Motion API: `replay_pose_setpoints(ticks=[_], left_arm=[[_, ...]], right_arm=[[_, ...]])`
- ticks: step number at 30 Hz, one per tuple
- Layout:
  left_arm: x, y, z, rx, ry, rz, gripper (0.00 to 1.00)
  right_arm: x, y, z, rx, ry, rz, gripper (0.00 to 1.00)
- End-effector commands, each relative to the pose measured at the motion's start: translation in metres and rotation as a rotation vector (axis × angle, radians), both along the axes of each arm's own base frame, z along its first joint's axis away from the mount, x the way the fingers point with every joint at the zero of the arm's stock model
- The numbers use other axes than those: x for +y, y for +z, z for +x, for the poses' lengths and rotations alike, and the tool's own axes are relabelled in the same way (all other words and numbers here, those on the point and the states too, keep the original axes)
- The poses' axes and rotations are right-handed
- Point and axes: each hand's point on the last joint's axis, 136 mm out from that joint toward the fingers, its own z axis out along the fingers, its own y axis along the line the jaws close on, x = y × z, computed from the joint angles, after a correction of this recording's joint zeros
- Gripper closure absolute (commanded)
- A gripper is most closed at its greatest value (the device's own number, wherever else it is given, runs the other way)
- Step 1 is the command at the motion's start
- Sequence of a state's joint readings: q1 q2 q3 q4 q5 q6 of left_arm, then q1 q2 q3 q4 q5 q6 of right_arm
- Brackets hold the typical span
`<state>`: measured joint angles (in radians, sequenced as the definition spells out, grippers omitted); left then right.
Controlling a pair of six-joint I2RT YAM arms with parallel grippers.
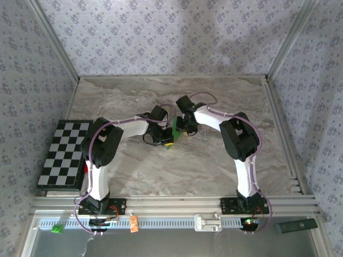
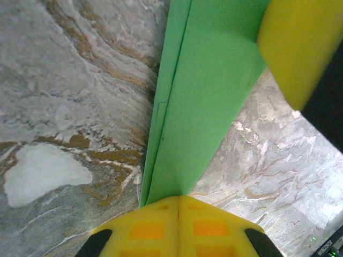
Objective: Fold a paper plane with a square sheet of paper (pick it up from the middle)
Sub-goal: Fold the wing for the fifth time at the center of the table.
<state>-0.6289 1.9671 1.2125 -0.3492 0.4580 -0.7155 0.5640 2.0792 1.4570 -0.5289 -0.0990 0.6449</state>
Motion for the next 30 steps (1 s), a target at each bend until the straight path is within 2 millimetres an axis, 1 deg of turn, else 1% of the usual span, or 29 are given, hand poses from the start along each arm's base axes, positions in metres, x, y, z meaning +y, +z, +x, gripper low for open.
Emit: replay_pose_setpoints(ticks=[1,3,4,6,8,12,13,15,19,23,26,30], left_arm=[[0.016,-0.03,-0.021,0.08,-0.018,0.122,0.95],[0.019,-0.032,-0.021,0.081,-0.016,0.135,0.96],[0.02,-0.032,-0.021,0.081,-0.011,0.14,0.97],[0.021,-0.033,-0.021,0.081,-0.013,0.142,0.97],[0.02,-0.033,-0.02,0.079,-0.014,0.142,0.98],[0.022,-0.033,-0.017,0.077,-0.006,0.137,0.99],[0.022,-0.032,-0.017,0.077,-0.003,0.134,0.99],[0.022,-0.03,-0.015,0.07,0.001,0.126,1.0],[0.018,-0.027,-0.013,0.063,-0.001,0.11,1.0],[0.017,-0.027,-0.012,0.063,-0.002,0.101,1.0],[0.017,-0.027,-0.013,0.064,-0.003,0.1,1.0],[0.016,-0.027,-0.012,0.064,0.0,0.096,1.0]], right_arm=[[-0.016,-0.057,-0.033,0.153,-0.027,-0.044,0.69],[-0.012,-0.046,-0.027,0.117,-0.033,0.012,0.69],[-0.01,-0.038,-0.023,0.092,-0.037,0.046,0.68],[-0.008,-0.017,-0.012,0.029,-0.041,0.117,0.67],[-0.006,0.009,-0.001,-0.041,-0.038,0.194,0.64],[-0.005,0.051,0.008,-0.147,-0.024,0.304,0.61],[-0.007,0.045,-0.002,-0.133,-0.016,0.31,0.61],[-0.001,0.051,-0.008,-0.139,0.012,0.351,0.64],[0.016,0.05,-0.018,-0.122,0.068,0.391,0.75],[0.026,0.037,-0.019,-0.082,0.078,0.386,0.86],[0.028,0.027,-0.018,-0.059,0.073,0.394,0.9],[0.037,0.019,-0.02,-0.027,0.097,0.418,0.93]])
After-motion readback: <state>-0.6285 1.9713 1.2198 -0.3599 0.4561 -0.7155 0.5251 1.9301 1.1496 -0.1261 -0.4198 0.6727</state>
